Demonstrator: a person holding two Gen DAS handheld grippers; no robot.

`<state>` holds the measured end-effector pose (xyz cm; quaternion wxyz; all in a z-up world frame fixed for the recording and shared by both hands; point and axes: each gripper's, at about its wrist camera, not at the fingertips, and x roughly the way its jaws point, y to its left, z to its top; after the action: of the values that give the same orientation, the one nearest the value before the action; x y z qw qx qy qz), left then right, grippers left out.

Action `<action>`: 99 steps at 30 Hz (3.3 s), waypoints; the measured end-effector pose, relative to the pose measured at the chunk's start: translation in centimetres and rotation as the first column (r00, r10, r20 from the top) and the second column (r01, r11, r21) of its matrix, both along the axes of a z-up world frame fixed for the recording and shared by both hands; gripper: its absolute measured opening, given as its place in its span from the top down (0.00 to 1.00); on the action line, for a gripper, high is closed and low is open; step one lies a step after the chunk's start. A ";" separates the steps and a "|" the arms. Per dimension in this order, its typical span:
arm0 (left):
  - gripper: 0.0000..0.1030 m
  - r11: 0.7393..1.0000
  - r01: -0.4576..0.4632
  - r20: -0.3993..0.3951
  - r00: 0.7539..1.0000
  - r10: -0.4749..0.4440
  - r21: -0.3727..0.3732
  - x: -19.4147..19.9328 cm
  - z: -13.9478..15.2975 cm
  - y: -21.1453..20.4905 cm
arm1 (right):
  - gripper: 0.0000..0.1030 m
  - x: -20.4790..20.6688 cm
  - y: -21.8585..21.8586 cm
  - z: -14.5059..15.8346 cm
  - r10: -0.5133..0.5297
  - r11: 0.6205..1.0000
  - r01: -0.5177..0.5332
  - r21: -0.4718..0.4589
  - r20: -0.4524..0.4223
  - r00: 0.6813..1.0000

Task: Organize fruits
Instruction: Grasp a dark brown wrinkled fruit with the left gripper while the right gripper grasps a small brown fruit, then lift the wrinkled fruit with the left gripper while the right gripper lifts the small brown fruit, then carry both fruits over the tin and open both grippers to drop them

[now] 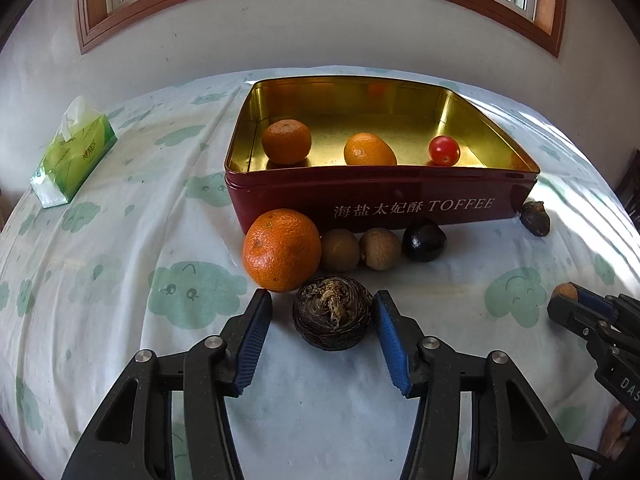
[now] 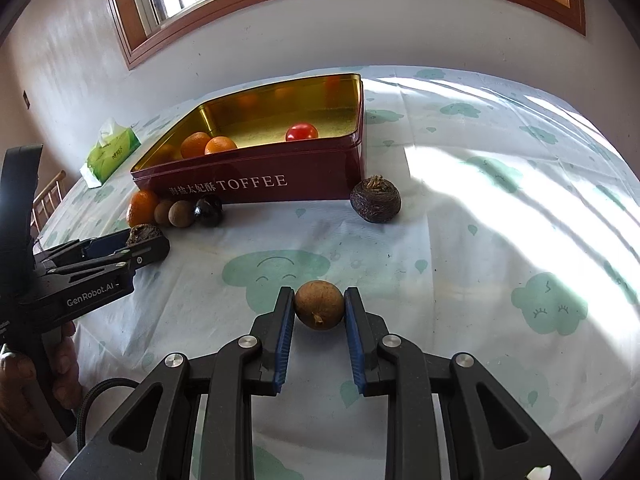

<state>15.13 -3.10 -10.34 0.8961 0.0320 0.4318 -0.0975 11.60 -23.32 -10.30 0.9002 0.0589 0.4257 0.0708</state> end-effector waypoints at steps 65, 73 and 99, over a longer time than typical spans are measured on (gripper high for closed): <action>0.60 0.994 -0.102 0.058 0.993 0.104 -0.026 -2.3 2.3 2.9 | 0.78 -0.4 0.4 1.5 0.004 1.000 -0.005 0.021 0.017 1.000; 0.61 0.994 -0.104 0.114 0.988 0.108 -0.037 -1.4 5.3 3.8 | 0.78 -0.2 2.0 4.0 0.040 0.999 -0.041 0.017 0.069 0.997; 0.61 0.995 -0.093 0.150 0.984 0.095 -0.025 4.9 7.8 1.9 | 0.78 6.4 3.6 7.1 0.040 0.999 -0.042 0.012 0.139 0.989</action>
<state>20.00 -1.16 -2.53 0.9301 0.0107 0.3627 -0.0563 17.95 -19.69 -3.16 0.9255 0.0518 0.3625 0.0964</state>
